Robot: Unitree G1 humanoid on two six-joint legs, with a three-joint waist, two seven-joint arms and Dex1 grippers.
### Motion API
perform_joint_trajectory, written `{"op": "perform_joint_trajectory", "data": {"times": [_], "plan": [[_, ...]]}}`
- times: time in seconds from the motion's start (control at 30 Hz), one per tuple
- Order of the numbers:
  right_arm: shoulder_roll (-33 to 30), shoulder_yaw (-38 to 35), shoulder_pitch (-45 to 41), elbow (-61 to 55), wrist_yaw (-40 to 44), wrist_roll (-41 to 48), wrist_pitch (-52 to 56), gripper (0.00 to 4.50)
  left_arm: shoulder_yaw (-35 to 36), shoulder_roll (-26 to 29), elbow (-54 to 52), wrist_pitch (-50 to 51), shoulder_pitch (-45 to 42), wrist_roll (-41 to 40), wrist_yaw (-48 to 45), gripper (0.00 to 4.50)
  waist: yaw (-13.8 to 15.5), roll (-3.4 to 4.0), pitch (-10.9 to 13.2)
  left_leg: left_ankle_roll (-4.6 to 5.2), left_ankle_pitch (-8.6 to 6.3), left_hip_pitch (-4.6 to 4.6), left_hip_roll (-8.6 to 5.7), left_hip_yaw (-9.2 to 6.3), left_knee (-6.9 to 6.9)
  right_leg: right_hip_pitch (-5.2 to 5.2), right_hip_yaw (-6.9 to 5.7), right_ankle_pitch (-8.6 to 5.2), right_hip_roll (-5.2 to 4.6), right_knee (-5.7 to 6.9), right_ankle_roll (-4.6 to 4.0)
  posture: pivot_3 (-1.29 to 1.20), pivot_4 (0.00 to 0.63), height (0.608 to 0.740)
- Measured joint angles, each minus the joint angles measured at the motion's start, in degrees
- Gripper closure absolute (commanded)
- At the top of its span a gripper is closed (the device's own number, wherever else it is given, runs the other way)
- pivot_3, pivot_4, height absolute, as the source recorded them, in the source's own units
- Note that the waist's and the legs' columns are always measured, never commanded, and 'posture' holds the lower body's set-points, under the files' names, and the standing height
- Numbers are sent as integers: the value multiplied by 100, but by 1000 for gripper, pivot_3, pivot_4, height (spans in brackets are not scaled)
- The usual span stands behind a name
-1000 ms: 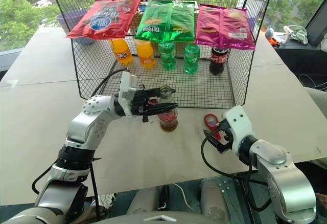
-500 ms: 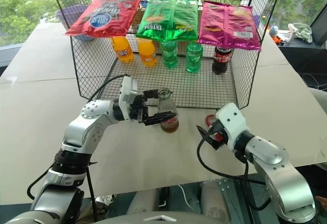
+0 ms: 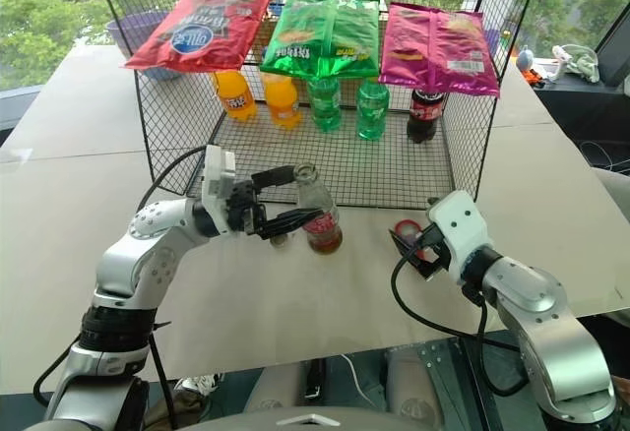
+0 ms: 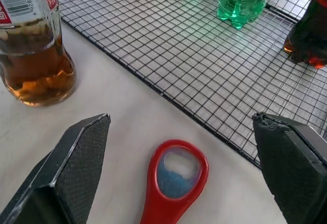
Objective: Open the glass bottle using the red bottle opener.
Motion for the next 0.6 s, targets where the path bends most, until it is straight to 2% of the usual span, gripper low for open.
{"op": "perform_joint_trajectory", "data": {"times": [0.43, 0.6], "plan": [[-138, -376, 594, 229, 336, 254, -944, 0, 294, 324, -380, -218, 1026, -104, -137, 67, -2, 0, 0, 0, 0, 14, 6, 12, 5, 6, 6, 0, 2, 6, -1, 0, 150, 740], [-243, -744, 968, 224, 560, 486, -1178, 0, 724, 497, -364, -243, 1525, -213, -193, 67, 14, 0, -1, 0, 0, 15, 10, 13, 6, 8, 7, 0, -1, 7, 0, 0, 150, 740]]}}
